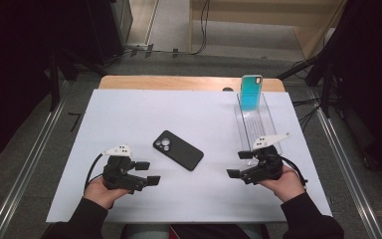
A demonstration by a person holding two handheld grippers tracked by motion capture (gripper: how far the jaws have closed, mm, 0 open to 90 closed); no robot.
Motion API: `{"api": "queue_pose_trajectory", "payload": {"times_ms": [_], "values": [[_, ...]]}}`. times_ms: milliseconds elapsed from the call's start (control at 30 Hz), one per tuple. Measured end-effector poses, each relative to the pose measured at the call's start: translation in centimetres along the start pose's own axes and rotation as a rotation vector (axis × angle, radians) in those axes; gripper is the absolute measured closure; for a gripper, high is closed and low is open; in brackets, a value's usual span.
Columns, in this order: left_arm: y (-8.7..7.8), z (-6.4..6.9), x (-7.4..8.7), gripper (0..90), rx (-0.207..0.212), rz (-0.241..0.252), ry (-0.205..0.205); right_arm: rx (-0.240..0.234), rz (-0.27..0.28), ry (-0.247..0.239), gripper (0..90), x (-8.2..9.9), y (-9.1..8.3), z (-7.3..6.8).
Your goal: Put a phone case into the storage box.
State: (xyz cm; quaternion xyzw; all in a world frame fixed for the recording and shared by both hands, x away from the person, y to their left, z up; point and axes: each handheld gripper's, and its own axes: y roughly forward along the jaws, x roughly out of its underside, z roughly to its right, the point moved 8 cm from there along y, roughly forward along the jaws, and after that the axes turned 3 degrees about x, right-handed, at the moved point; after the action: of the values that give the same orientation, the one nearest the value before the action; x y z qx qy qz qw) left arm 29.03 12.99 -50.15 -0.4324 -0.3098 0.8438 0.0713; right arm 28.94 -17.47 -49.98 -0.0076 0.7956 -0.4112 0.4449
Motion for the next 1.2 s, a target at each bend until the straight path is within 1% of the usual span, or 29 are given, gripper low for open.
{"api": "queue_pose_trajectory", "payload": {"times_ms": [33,67,100,200,233,367,433,467,533,600,667,767,900,933,1000,1200], "values": [[0.0,0.0,0.0,22.3,0.0,0.0,-0.001,-0.008,0.007,-0.005,12.2,-0.2,0.0,0.0],[0.0,0.0,0.0,22.3,0.002,0.0,-0.001,-0.012,0.008,0.003,12.2,-0.5,0.1,-0.1],[0.0,0.0,0.0,22.2,0.005,-0.005,-0.004,-0.015,0.007,0.0,12.2,-0.8,0.2,-0.1],[0.0,0.0,0.1,22.3,0.009,-0.016,-0.016,0.008,0.002,-0.018,12.1,-1.5,0.6,-0.1],[-0.1,0.0,0.1,22.2,0.006,-0.02,-0.017,0.008,0.006,-0.019,12.0,-1.8,0.8,-0.1],[-0.1,0.0,0.1,22.2,0.002,-0.019,-0.014,0.001,0.016,-0.009,9.1,-3.1,1.6,-0.2],[-0.1,0.0,0.0,22.2,0.004,-0.017,-0.013,-0.008,0.022,-0.007,9.1,-3.8,2.0,-0.3],[-0.1,0.0,0.0,22.3,0.003,-0.017,-0.013,0.004,0.018,-0.015,8.5,-4.0,2.3,-0.3],[-0.1,0.0,0.1,22.3,-0.001,-0.021,-0.006,0.007,0.008,-0.03,8.4,-4.6,2.8,-0.4],[-0.1,0.1,0.1,22.4,0.001,-0.024,-0.002,0.002,0.009,-0.03,8.4,-5.1,3.3,-0.4],[-0.1,0.1,0.2,22.5,-0.003,-0.024,0.004,-0.007,0.005,-0.038,8.5,-5.4,3.8,-0.4],[-0.1,0.1,0.2,22.5,-0.002,-0.024,0.005,0.014,0.01,-0.048,8.5,-6.0,4.5,-0.2],[-0.2,0.0,0.1,22.5,0.002,-0.017,0.003,0.005,0.01,-0.026,8.5,-6.6,5.6,0.1],[-0.3,0.0,0.1,22.5,-0.008,-0.014,-0.001,0.005,0.008,-0.03,8.5,-6.7,5.9,0.1],[-0.4,-0.1,0.1,22.5,-0.015,-0.015,0.004,0.01,-0.001,-0.036,8.5,-7.0,6.5,0.1],[-0.7,-0.1,0.3,22.5,-0.025,-0.008,-0.006,0.012,-0.018,-0.045,8.5,-7.7,8.3,0.0]]}}
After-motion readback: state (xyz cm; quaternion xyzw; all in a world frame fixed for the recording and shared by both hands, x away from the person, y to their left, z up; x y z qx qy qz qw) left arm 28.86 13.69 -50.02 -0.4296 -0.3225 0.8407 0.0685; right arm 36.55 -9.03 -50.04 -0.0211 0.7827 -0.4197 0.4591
